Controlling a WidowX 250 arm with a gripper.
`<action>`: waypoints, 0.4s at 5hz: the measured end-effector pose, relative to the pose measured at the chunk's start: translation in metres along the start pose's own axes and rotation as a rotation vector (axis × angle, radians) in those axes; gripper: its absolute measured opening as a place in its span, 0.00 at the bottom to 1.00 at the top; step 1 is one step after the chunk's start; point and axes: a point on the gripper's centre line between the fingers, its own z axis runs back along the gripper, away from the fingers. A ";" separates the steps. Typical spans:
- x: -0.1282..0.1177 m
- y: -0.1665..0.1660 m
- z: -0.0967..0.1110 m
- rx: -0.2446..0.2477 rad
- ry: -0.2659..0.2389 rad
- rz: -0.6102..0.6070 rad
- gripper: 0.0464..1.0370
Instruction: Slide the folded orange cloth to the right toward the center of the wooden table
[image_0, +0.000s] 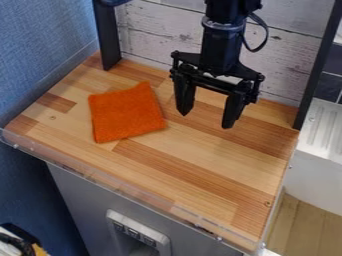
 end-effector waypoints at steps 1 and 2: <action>0.002 0.011 0.000 -0.005 0.001 0.049 0.96; 0.010 0.035 0.002 -0.018 -0.027 0.135 0.96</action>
